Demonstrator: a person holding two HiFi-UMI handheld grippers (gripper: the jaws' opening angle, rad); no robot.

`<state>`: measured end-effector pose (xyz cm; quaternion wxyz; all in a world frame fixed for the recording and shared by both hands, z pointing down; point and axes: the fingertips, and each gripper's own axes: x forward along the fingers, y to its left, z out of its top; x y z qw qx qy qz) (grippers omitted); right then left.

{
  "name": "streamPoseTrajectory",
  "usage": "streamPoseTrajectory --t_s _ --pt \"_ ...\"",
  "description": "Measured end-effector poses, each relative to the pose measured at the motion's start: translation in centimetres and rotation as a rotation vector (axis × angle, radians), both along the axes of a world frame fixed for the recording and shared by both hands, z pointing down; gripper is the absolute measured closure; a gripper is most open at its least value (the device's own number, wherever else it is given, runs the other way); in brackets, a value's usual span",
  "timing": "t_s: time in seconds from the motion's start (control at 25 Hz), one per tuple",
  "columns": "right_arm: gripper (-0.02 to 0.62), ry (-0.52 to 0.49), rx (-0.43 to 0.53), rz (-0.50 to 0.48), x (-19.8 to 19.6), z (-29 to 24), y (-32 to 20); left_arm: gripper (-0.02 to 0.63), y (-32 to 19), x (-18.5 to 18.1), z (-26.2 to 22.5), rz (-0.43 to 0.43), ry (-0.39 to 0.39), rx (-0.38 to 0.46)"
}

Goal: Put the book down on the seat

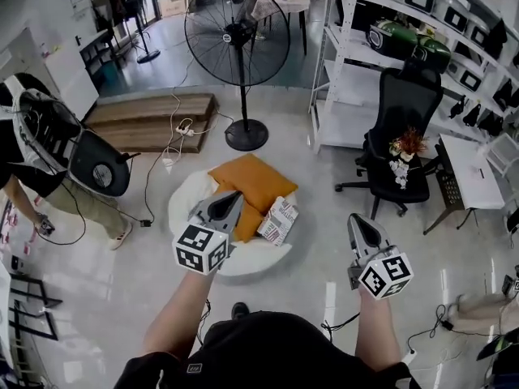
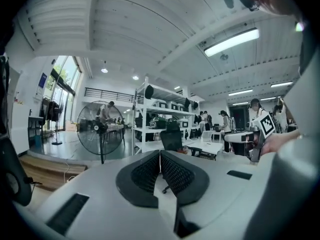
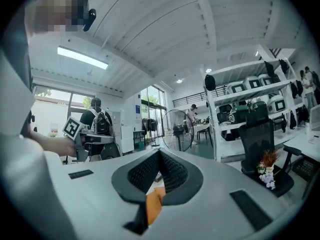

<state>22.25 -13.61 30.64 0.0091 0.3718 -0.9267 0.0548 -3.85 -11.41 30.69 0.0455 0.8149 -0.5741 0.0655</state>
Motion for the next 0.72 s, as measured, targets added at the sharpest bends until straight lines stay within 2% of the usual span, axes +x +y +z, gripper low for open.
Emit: streamPoseTrajectory --t_s 0.28,0.72 --pt "0.581 0.01 -0.033 0.022 -1.1 1.6 1.1 0.601 -0.2 -0.4 1.4 0.013 0.02 -0.029" --pt "0.581 0.019 -0.048 0.03 -2.5 2.4 1.6 0.601 -0.4 -0.9 2.1 0.036 0.007 -0.042"
